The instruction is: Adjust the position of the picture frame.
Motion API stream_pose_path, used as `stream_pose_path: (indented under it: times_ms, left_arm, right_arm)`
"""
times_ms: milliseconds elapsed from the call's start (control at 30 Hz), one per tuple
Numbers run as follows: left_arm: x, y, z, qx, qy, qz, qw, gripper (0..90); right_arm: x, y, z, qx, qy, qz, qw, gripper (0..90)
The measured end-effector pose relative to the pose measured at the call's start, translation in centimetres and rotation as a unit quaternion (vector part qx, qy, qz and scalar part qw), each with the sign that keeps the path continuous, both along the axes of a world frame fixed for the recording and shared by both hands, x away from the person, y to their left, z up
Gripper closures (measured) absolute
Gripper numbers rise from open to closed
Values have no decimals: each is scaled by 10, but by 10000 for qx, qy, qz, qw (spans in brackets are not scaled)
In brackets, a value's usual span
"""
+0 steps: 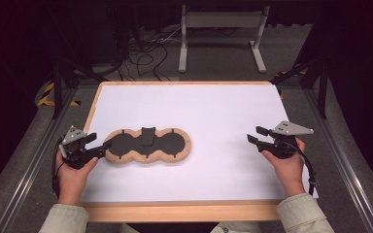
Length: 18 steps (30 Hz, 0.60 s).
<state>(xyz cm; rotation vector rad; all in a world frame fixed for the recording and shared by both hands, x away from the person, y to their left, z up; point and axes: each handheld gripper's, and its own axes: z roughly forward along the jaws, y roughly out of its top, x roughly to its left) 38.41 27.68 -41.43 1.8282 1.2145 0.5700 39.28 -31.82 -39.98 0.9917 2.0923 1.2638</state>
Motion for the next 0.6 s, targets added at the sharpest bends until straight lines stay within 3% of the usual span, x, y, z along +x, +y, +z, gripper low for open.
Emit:
stream_pose_path:
  times_ms: [67,267,400,467,533,567,600]
  left_arm:
    - [4,0,3,41,125,25,9999,362]
    - [8,-2,7,-38,88,-131,9999,395]
    - [15,-1,8,-54,199,-175,9996,402]
    - [16,0,9,-112,247,-142,9995,386]
    - [18,3,10,-315,228,-17,9992,408]
    - [20,4,13,-532,212,-20,9984,436]
    - [21,4,13,-511,198,-47,9985,447]
  right_arm:
    - [-2,-1,1,44,34,-28,10000,494]
    - [-8,-5,2,12,85,-59,9999,494]
    - [-12,-8,2,36,113,-61,9999,494]
    - [-12,-9,3,33,101,-69,9999,497]
    - [-16,-10,4,66,67,-84,9999,541]
    - [-18,-12,5,135,30,-73,9999,545]
    - [-18,-12,6,159,33,-83,9998,545]
